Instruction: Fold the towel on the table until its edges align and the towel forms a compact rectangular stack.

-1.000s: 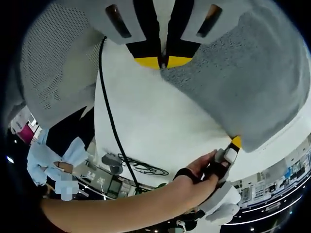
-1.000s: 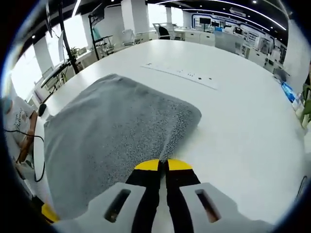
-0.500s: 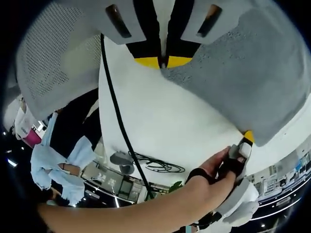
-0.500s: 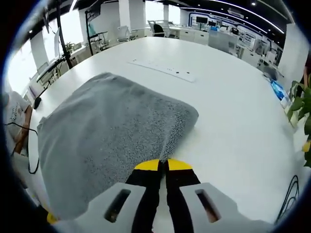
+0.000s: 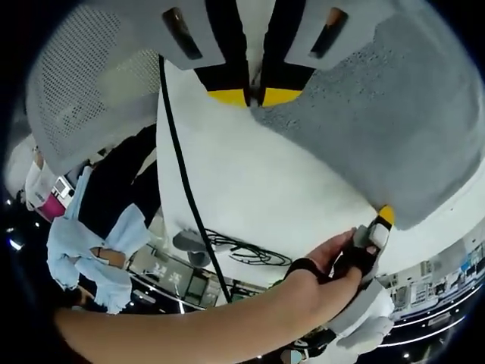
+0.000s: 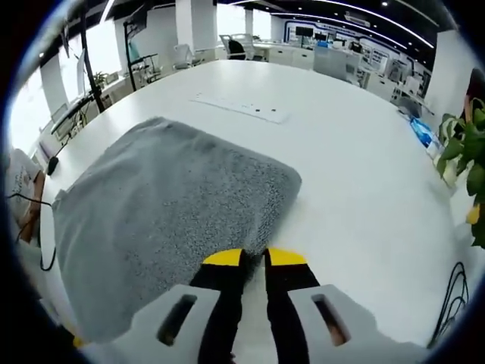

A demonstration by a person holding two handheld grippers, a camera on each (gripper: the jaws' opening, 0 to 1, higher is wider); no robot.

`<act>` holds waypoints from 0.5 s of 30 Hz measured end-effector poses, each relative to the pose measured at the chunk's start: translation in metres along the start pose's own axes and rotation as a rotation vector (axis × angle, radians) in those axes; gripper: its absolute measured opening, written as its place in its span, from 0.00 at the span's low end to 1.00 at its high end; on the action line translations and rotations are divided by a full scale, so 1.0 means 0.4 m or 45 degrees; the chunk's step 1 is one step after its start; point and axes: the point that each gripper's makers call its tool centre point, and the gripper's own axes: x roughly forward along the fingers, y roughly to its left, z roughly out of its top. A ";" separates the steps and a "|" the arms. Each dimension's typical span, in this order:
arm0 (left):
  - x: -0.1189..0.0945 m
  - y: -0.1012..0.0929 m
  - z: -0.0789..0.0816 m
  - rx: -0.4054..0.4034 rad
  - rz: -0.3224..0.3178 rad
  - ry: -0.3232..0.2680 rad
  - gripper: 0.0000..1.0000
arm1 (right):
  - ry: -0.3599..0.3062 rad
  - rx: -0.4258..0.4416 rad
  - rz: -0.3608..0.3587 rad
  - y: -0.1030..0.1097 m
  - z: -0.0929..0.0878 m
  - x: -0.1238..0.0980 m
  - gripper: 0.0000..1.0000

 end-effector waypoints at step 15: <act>0.025 0.005 -0.014 0.038 0.082 0.024 0.21 | 0.008 0.069 0.029 -0.009 -0.013 0.019 0.16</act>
